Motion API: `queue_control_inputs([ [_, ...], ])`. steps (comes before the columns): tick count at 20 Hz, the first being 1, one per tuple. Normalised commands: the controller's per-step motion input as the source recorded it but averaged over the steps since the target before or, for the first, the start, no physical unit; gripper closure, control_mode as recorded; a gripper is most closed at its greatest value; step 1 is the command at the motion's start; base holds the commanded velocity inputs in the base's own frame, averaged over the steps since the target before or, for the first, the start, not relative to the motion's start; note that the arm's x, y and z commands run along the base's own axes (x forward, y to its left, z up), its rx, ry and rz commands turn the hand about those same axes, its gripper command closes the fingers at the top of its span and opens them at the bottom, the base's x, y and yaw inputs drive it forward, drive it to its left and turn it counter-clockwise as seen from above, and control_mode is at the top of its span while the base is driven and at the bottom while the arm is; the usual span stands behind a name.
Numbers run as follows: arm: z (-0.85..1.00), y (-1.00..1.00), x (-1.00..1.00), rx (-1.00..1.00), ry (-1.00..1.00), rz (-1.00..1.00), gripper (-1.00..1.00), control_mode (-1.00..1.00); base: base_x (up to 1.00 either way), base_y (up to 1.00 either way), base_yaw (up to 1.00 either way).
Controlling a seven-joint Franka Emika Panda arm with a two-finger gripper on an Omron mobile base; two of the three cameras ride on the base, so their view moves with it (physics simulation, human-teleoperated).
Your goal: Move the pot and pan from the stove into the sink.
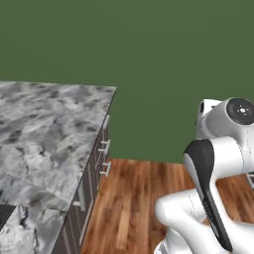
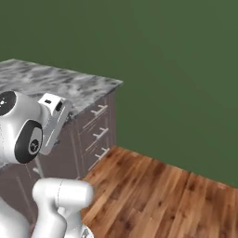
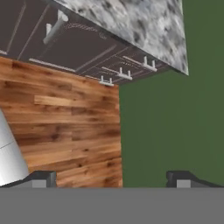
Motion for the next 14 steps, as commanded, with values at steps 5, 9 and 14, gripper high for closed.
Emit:
queue_control_inputs([
  [5, 0.0, 0.0, 0.0, 0.0, 0.0, 0.0, -1.0, 1.0, 0.03, 0.06, -0.47],
  [9, 0.0, 0.0, 0.0, 0.0, 0.0, 0.0, -1.0, 1.0, 0.03, 0.05, -0.47],
  [14, 0.0, 0.0, 0.0, 0.0, 0.0, 0.0, -1.0, 1.0, 0.03, 0.03, -0.45],
])
